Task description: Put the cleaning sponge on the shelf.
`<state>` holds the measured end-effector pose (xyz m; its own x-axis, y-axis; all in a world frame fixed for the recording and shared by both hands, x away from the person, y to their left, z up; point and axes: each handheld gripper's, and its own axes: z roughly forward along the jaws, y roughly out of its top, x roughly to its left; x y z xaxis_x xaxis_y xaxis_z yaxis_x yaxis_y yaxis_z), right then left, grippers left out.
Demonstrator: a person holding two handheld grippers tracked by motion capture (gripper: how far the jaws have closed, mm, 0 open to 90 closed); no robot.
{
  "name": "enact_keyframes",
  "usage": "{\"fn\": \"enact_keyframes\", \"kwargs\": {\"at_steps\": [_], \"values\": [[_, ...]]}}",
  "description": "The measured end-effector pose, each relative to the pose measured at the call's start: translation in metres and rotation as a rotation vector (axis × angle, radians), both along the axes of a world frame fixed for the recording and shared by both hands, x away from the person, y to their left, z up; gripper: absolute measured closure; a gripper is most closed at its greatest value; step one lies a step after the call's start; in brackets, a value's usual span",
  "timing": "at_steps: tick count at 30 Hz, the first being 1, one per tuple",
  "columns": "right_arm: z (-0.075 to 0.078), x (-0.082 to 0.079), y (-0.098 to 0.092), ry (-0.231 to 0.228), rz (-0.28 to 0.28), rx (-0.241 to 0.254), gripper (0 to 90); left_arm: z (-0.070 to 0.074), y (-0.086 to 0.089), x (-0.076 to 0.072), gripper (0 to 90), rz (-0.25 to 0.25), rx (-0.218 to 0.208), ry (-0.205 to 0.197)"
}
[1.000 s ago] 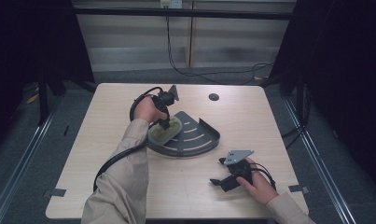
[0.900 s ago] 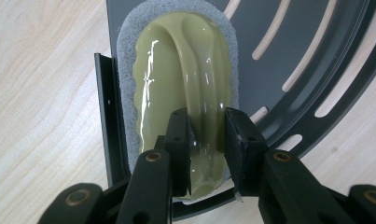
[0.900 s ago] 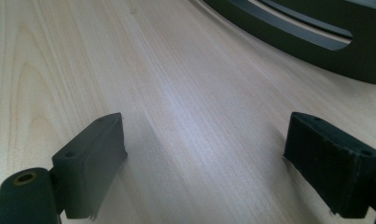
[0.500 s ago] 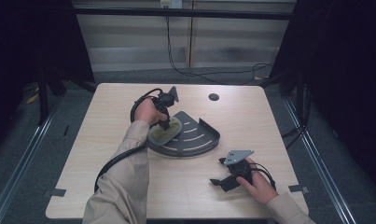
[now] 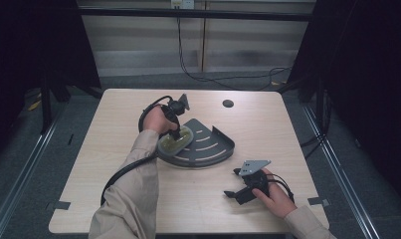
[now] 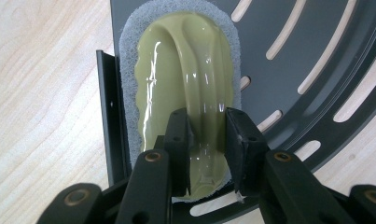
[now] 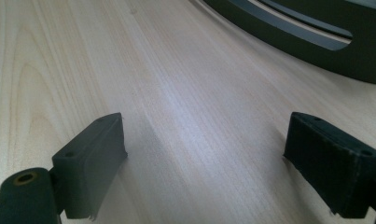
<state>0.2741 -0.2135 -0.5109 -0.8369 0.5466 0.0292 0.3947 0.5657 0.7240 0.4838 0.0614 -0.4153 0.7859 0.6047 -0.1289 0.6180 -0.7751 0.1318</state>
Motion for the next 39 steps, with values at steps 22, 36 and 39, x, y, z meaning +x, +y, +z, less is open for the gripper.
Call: {"fn": "enact_keyframes", "kwargs": {"at_steps": [22, 36, 39], "values": [[0.0, 0.0, 0.0, -0.001, 0.001, 0.0, 11.5, -0.003, 0.011, -0.001, 70.1, 0.03, 0.007, -0.005], [0.0, 0.0, 0.0, -0.003, 0.001, 0.001, 11.5, -0.001, 0.017, -0.003, 70.0, 0.039, 0.013, -0.013], [0.0, 0.0, 0.0, -0.003, 0.001, 0.001, 11.5, -0.002, 0.017, -0.003, 69.7, 0.043, 0.015, -0.014]]}}
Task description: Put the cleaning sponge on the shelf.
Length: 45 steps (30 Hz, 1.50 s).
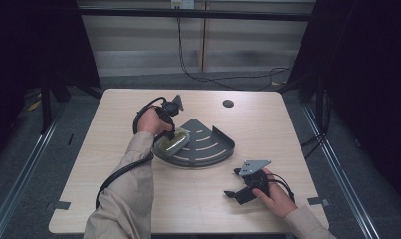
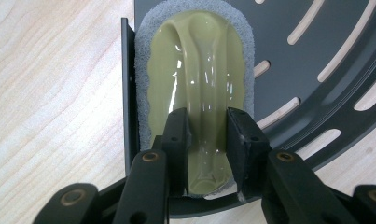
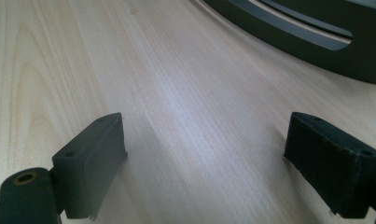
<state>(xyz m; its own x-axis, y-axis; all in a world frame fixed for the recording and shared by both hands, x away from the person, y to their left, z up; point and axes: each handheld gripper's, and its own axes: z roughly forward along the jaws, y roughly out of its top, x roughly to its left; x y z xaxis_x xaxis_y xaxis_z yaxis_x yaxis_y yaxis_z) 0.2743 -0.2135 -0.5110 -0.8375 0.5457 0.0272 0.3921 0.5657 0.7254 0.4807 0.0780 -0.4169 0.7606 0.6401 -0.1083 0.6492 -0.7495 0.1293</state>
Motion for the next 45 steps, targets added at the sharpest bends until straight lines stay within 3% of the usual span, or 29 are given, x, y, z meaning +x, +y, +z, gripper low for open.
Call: {"fn": "enact_keyframes", "kwargs": {"at_steps": [10, 33, 45], "values": [[0.0001, -0.0001, -0.0001, 0.002, 0.0, -0.001, 11.5, -0.0006, 0.0006, -0.0008, 64.5, 0.015, 0.008, -0.007], [0.0001, 0.0, -0.0001, 0.001, 0.0, -0.001, 11.5, 0.0023, 0.0013, -0.0035, 33.2, 0.072, -0.008, -0.037], [0.0001, 0.0001, -0.0001, 0.001, 0.001, -0.001, 11.5, 0.0046, 0.0052, -0.0061, 23.6, 0.095, -0.025, -0.064]]}}
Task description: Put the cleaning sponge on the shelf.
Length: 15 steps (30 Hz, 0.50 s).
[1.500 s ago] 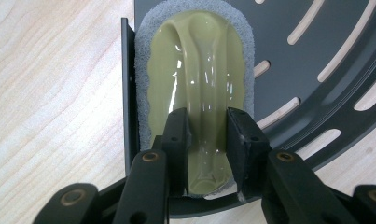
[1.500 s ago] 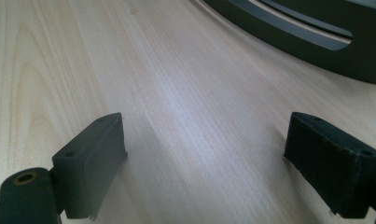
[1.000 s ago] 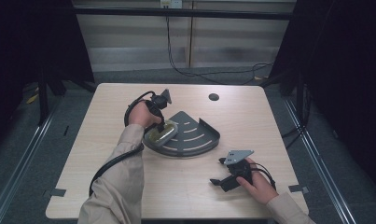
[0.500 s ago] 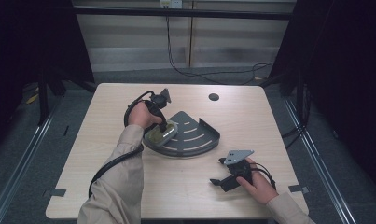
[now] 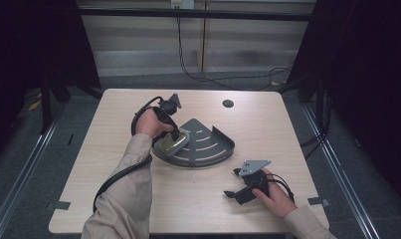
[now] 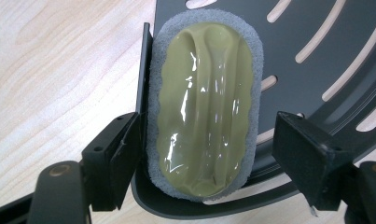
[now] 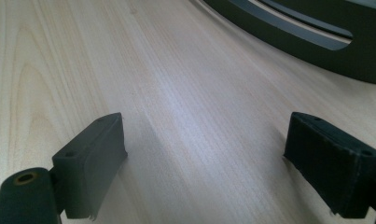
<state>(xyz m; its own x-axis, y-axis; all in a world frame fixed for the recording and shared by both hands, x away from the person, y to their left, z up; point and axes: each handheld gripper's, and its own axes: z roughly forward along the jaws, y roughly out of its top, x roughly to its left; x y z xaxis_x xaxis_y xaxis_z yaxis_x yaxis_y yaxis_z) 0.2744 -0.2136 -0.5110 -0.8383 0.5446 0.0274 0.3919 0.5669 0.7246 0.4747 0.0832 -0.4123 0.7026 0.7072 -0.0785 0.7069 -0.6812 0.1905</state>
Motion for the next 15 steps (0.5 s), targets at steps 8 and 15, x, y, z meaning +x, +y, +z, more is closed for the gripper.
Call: {"fn": "enact_keyframes", "kwargs": {"at_steps": [8, 15], "values": [[0.0, 0.0, 0.0, 0.001, 0.001, 0.0, 11.5, 0.004, 0.005, -0.003, 22.4, 0.01, -0.02, -0.003], [0.0, 0.0, 0.0, 0.001, 0.002, 0.001, 11.5, 0.011, 0.012, -0.01, 22.1, 0.021, -0.029, -0.015]]}}
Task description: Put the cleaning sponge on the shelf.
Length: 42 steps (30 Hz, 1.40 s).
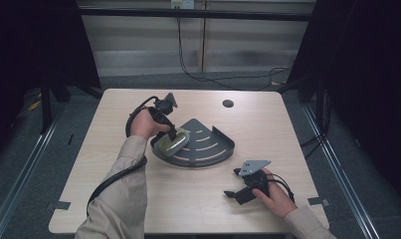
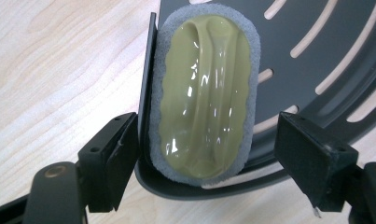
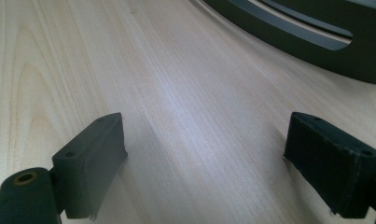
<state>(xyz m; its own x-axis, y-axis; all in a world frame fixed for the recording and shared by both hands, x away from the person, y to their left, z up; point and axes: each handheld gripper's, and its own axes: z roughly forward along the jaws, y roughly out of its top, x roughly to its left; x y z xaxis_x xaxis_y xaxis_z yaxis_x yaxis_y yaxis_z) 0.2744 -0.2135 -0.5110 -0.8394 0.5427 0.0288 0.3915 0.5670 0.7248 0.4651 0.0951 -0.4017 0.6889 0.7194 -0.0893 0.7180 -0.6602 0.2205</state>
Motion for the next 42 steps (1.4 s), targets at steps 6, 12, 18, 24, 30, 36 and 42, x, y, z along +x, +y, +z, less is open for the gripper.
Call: {"fn": "enact_keyframes", "kwargs": {"at_steps": [6, 12, 18, 24, 30, 36, 42], "values": [[0.0, 0.0, 0.0, 0.001, -0.001, 0.0, 11.5, 0.005, 0.008, -0.007, 22.1, -0.001, -0.013, -0.008], [0.0, 0.0, 0.0, -0.001, -0.001, 0.002, 11.5, 0.007, 0.017, -0.014, 22.1, 0.009, -0.027, -0.008], [0.0, 0.0, 0.0, 0.001, -0.002, 0.002, 11.5, 0.008, 0.028, -0.019, 21.9, 0.016, -0.033, -0.008], [0.0, 0.0, 0.0, 0.0, -0.001, 0.002, 11.5, 0.007, 0.039, -0.027, 21.9, 0.02, -0.04, -0.004], [0.0, 0.0, 0.0, 0.0, -0.003, 0.001, 11.5, 0.004, 0.052, -0.033, 22.0, 0.035, -0.058, -0.004], [0.0, 0.0, 0.0, 0.001, -0.004, 0.002, 11.5, -0.001, 0.064, -0.041, 22.0, 0.042, -0.064, -0.004], [0.0, 0.0, 0.0, 0.0, -0.003, 0.002, 11.5, -0.005, 0.073, -0.048, 22.0, 0.048, -0.073, -0.011]]}}
